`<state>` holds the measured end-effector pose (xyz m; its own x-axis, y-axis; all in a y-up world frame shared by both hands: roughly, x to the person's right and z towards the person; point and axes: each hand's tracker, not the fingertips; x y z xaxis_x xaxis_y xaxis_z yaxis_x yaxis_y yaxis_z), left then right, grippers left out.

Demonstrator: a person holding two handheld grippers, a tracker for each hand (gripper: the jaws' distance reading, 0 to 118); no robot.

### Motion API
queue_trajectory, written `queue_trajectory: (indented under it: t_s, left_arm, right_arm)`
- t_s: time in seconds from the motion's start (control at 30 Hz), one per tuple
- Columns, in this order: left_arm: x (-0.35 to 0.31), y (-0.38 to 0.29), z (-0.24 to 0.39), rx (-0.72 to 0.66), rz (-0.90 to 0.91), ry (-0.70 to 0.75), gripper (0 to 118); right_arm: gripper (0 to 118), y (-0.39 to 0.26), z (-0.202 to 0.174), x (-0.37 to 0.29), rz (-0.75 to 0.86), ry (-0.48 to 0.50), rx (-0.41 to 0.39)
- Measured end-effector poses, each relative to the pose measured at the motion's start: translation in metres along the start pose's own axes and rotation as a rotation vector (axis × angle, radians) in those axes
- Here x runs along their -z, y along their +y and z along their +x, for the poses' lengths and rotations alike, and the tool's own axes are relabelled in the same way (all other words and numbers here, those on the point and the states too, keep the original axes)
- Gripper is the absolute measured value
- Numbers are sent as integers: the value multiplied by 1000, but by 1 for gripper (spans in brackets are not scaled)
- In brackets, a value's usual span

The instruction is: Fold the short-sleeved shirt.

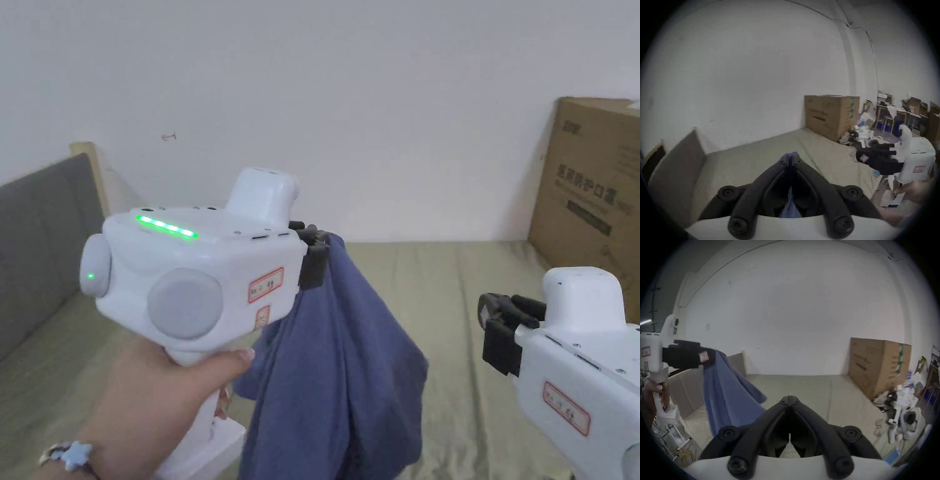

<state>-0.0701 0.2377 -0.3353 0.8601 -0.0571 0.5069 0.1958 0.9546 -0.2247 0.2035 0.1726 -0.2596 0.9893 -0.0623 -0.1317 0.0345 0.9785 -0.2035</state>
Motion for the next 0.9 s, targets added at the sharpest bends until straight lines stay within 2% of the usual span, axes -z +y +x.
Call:
queue_trajectory:
  t_s: [0.13, 0.3, 0.33, 0.37, 0.4, 0.43, 0.47, 0.5, 0.57, 0.73, 0.8, 0.83, 0.87, 0.9]
  left_arm:
    - [94, -31, 29, -58, -229, -108, 1]
    - [202, -130, 53, -355, -698, -297, 3]
    - [214, -152, 55, -407, -759, -307, 8]
    - [220, -170, 56, -440, -805, -302, 18]
    - [225, -187, 56, -470, -825, -287, 36]
    - [224, -202, 58, -493, -831, -284, 71]
    - [222, -211, 58, -501, -833, -280, 91]
    - [219, -216, 56, -499, -820, -280, 92]
    - [208, -212, 53, -483, -775, -269, 90]
    - [141, -169, 24, -476, -493, -298, 91]
    - [98, -154, 10, -427, -351, -232, 87]
    - [76, -149, 2, -418, -288, -179, 74]
    - [54, -148, -6, -420, -228, -140, 55]
    - [38, -150, -13, -435, -198, -118, 30]
  right_arm:
    - [0, -12, 32, -1, -34, -61, 42]
    - [0, -44, 56, 16, -139, -109, 80]
    - [0, -51, 60, 19, -163, -113, 93]
    - [0, -57, 62, 22, -183, -115, 105]
    - [0, -64, 65, 25, -202, -114, 116]
    - [0, -69, 67, 27, -214, -114, 124]
    - [0, -74, 69, 28, -221, -115, 128]
    - [0, -78, 70, 31, -229, -117, 131]
    - [0, -83, 72, 35, -242, -121, 131]
    - [0, -83, 75, 36, -244, -112, 152]
    - [0, -80, 73, 33, -232, -107, 143]
    - [0, -79, 72, 31, -223, -108, 131]
    - [0, -78, 71, 28, -216, -109, 119]
    - [0, -78, 70, 27, -210, -111, 110]
